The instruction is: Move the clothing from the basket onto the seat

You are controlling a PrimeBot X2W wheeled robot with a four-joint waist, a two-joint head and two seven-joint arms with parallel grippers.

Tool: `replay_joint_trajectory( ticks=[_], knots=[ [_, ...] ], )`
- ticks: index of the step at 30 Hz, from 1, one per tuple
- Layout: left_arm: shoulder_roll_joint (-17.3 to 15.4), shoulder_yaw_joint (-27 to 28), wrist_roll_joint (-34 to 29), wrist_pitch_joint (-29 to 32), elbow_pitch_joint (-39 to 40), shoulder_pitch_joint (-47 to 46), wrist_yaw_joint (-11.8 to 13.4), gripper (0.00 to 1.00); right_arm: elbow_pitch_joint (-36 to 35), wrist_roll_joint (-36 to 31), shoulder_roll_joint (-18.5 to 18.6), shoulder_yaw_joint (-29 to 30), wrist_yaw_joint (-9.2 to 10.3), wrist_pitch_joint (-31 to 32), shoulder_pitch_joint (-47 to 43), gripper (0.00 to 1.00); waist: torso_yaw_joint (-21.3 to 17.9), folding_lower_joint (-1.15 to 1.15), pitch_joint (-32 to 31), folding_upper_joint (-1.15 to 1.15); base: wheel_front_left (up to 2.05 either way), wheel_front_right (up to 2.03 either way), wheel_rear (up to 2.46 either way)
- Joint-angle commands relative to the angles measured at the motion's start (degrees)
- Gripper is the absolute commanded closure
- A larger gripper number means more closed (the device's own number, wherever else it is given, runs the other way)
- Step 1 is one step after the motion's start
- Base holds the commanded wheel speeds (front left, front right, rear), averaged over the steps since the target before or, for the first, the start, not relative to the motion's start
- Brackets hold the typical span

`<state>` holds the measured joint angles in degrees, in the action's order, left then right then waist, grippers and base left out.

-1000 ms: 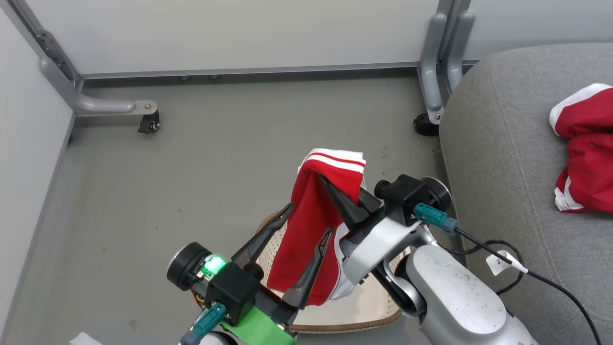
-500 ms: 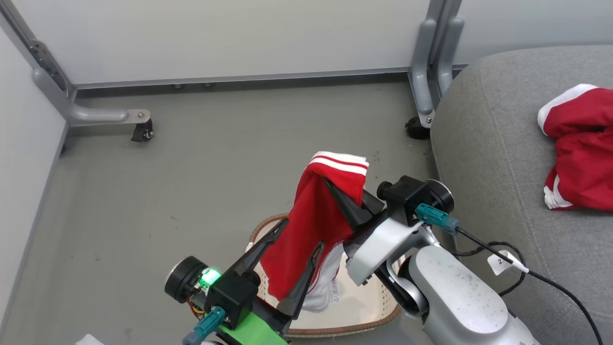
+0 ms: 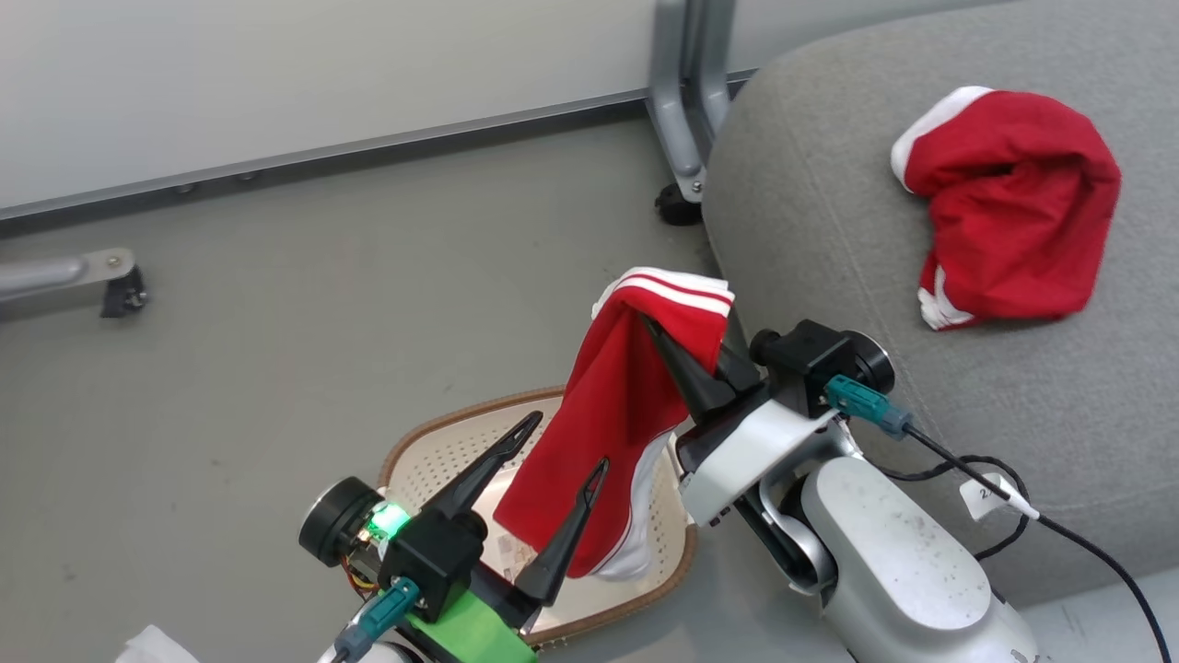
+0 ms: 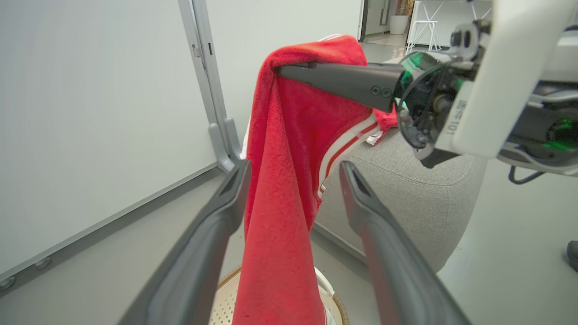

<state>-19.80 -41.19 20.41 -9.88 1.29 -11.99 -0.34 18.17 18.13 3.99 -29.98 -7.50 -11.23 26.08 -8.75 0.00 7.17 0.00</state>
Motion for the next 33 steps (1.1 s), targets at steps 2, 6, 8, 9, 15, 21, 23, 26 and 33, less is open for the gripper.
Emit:
replay_joint_trajectory(
  ticks=[2, 6, 8, 9, 15, 21, 23, 26, 33],
  knots=[
    [-0.9, -0.1, -0.6, 0.4, 0.3, -1.4, -0.4, 0.00, -0.3, -0.3, -0.3, 1.2, 0.02, -0.8, -0.1, 1.00, -8.3, 0.00, 3.6, 0.00, 0.00, 0.00, 0.00],
    [-1.8, -0.3, -1.1, 1.1, 1.2, -2.4, -0.7, 0.00, -0.4, -0.7, -0.5, 4.2, 0.02, -1.7, -0.7, 1.00, -12.5, 0.00, 5.6, 0.00, 0.00, 0.00, 0.00],
    [-2.1, -0.5, -1.3, 1.6, 1.5, -3.1, -1.1, 0.00, -0.4, -1.0, -0.6, 6.2, 0.02, -2.0, -0.7, 1.00, -13.9, 0.00, 6.7, 0.00, 0.00, 0.00, 0.00],
    [-2.3, -0.5, -1.4, 1.7, 1.7, -3.4, -1.1, 0.00, -0.6, -1.2, -0.7, 7.1, 0.02, -2.3, -0.6, 1.00, -14.7, 0.00, 7.4, 0.00, 0.00, 0.00, 0.00],
    [-2.7, -1.3, -2.4, 2.7, 3.4, -5.9, -2.2, 0.00, -1.5, -2.5, -0.8, 12.6, 0.02, -3.1, 2.8, 1.00, -16.8, 0.00, 10.9, 0.00, 0.00, 0.00, 0.00],
    [-2.6, -2.5, -4.1, 3.6, 5.1, -9.4, -3.3, 0.00, -3.4, -4.3, 1.7, 20.4, 0.02, -3.6, 11.5, 1.00, -15.8, 0.00, 15.1, 0.00, 0.00, 0.00, 0.00],
    [-2.5, -2.8, -4.5, 3.7, 5.5, -10.5, -3.7, 0.00, -4.2, -5.1, 3.3, 23.2, 0.02, -3.5, 15.5, 1.00, -15.0, 0.00, 16.6, 0.00, 0.00, 0.00, 0.00],
    [-2.4, -3.4, -5.1, 3.8, 6.0, -12.3, -4.2, 0.00, -5.5, -6.4, 6.9, 28.2, 0.03, -2.2, 22.2, 1.00, -13.3, 0.00, 19.0, 0.00, 0.00, 0.00, 0.00],
    [-1.6, -4.6, -6.1, 2.9, 6.8, -16.5, -5.2, 0.00, -9.1, -8.7, 18.5, 38.0, 0.03, 4.1, 37.1, 1.00, -8.4, 0.00, 24.2, 0.00, 0.00, 0.00, 0.00]
  ],
)
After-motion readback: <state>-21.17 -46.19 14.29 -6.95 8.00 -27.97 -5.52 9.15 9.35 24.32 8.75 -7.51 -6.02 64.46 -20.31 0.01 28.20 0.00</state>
